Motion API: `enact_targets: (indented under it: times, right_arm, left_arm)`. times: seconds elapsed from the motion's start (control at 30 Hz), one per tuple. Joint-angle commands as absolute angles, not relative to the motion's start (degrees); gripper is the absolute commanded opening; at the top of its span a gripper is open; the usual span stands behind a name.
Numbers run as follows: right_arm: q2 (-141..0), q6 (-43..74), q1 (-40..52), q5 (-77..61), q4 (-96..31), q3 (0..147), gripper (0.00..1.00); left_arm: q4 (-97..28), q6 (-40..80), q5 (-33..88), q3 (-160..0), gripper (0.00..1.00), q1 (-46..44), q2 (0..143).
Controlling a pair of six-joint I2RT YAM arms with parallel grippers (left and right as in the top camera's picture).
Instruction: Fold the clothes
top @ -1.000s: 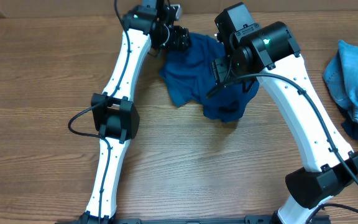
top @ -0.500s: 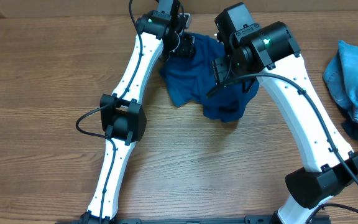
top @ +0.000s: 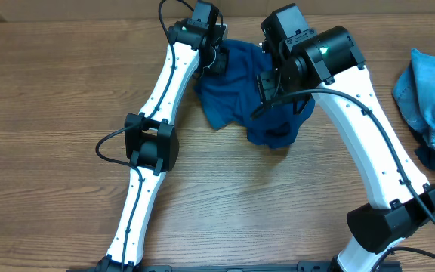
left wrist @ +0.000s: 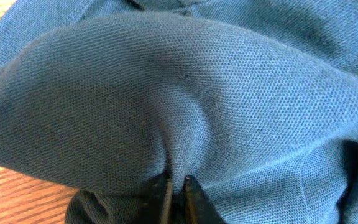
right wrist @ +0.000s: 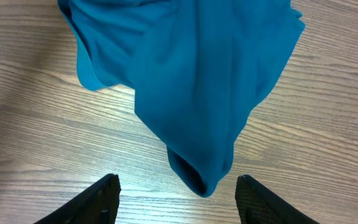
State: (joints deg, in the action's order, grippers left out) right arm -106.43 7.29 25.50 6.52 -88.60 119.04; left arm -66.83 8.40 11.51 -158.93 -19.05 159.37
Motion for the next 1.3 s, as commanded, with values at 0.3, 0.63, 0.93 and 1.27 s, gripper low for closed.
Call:
enact_targets:
  times: [0.3, 0.63, 0.93, 1.27]
  right_arm:
    - [-104.90, 7.51, 25.39, 6.33, -88.90, 120.33, 0.63]
    - [-104.90, 7.53, 25.39, 6.31, -89.36, 120.33, 0.63]
    - [-104.90, 7.81, 25.39, 6.24, -90.39, 120.33, 0.68]
    - [-104.92, 11.46, 25.36, -1.83, -85.56, 113.69, 0.87]
  left_arm:
    - [-84.95, 9.41, 0.95, -179.50, 0.04, -16.40, 151.94]
    - [-94.21, 9.23, -12.75, -180.00, 0.04, -12.88, 133.05]
    - [-95.50, 9.21, -14.06, -180.00, 0.04, -5.89, 125.34]
    - [-95.77, 9.23, -14.13, -180.00, 0.04, -2.94, 125.12]
